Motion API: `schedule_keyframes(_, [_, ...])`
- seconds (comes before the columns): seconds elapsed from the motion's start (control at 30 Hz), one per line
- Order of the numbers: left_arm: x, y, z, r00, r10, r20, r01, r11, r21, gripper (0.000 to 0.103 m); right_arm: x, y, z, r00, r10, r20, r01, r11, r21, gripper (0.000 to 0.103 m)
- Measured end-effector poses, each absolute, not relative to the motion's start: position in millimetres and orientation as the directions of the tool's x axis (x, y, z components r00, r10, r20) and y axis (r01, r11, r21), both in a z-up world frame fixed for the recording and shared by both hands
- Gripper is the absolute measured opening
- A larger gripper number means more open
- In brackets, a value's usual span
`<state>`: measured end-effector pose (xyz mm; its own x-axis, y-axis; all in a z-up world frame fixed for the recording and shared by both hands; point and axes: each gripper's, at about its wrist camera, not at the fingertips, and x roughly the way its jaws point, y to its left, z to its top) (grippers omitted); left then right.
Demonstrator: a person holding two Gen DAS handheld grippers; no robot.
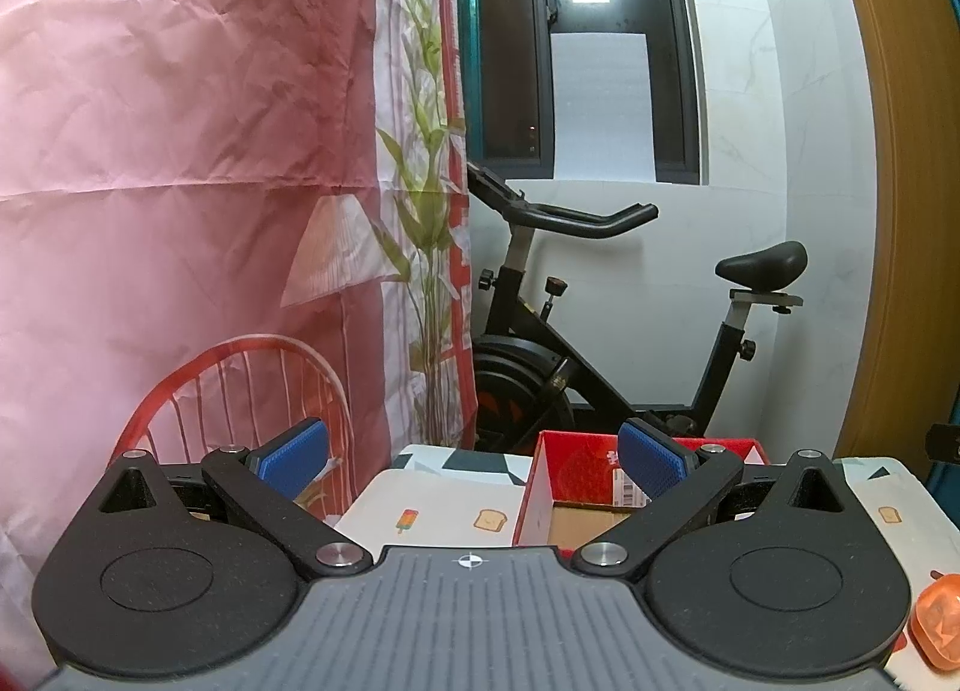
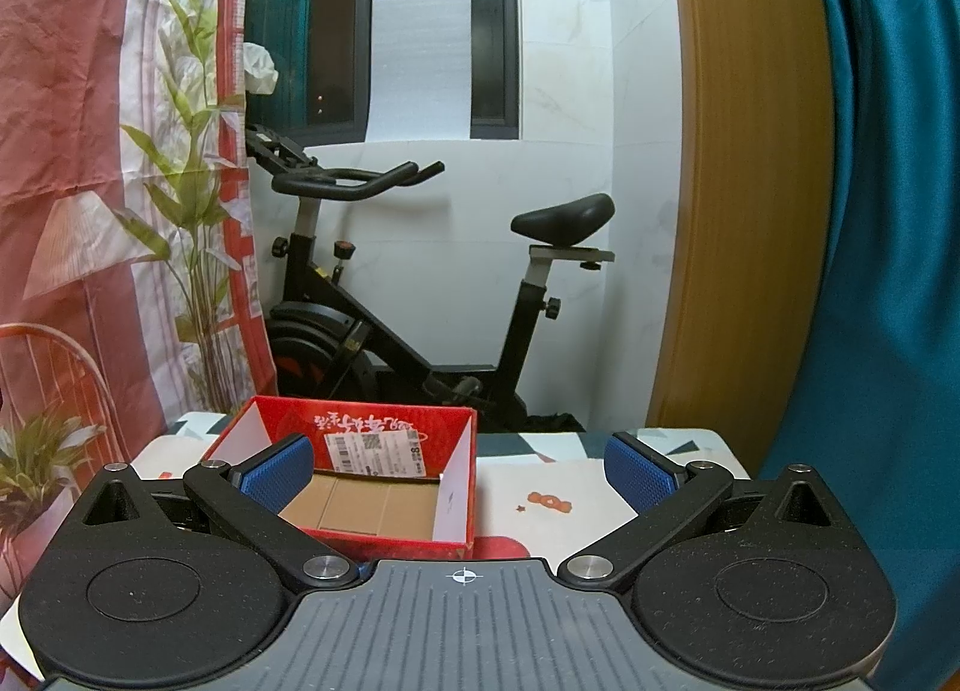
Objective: Organize soft objects
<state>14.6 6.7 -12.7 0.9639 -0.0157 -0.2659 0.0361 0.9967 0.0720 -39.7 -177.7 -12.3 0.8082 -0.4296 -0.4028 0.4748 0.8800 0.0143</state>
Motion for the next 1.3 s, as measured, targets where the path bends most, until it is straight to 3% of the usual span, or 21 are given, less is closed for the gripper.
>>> schedule_keyframes(1.13, [24, 8, -30, 0.954, -0.026, -0.298, 0.040, 0.998, 0.039, 0.103, -37, -177, -31, 0.824, -0.392, -0.409, 0.452, 0.890, 0.058, 0.103])
schedule_keyframes(1.3, [40, 8, -52, 0.937, -0.024, -0.349, 0.038, 0.999, 0.034, 0.103, -30, -184, -55, 0.844, -0.327, -0.425, 0.407, 0.907, 0.110, 0.103])
